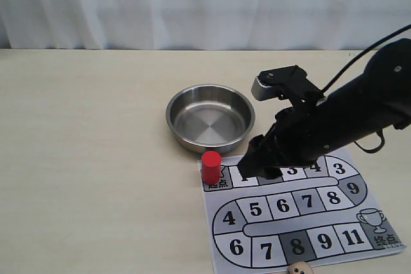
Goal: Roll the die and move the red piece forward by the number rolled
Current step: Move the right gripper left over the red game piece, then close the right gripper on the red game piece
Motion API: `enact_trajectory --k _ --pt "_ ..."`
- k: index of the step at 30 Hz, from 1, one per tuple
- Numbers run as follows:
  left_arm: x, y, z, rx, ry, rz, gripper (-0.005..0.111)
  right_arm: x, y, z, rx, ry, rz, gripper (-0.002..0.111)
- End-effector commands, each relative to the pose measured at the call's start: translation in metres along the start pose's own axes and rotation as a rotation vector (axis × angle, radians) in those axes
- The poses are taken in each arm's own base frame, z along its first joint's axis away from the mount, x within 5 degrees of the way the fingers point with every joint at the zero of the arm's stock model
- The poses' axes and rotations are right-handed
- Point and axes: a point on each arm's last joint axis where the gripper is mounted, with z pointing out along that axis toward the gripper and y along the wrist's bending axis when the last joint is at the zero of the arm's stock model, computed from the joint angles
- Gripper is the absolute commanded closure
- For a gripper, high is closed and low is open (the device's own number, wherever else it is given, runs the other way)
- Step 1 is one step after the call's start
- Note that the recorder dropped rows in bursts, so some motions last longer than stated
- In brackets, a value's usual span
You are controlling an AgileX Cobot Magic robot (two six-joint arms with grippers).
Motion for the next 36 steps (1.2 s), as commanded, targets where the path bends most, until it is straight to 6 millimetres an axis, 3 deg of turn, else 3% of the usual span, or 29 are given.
enact_trajectory --k 1,10,18,22,25,30,36 --pt "-0.003 0.0 -0.001 0.007 -0.02 0.002 0.107 -0.012 0.0 0.008 -0.035 0.018 0.04 0.047" --pt "-0.003 0.0 -0.001 0.007 -0.02 0.002 0.107 -0.029 0.001 0.026 -0.031 0.059 0.044 0.047" --pt "-0.003 0.0 -0.001 0.007 -0.02 0.002 0.107 -0.045 0.037 0.051 0.191 0.112 -0.012 0.047" --pt "-0.003 0.0 -0.001 0.007 -0.02 0.002 0.107 -0.053 0.05 0.063 0.219 0.109 -0.03 0.046" --pt "-0.003 0.0 -0.001 0.007 -0.02 0.002 0.107 -0.059 0.05 0.076 0.223 0.112 0.023 0.037" --pt "-0.003 0.0 -0.001 0.007 -0.02 0.002 0.107 -0.06 0.045 0.092 0.248 0.114 0.174 0.038" --pt "-0.003 0.0 -0.001 0.007 -0.02 0.002 0.107 -0.062 0.041 0.094 0.288 0.08 0.25 0.038"
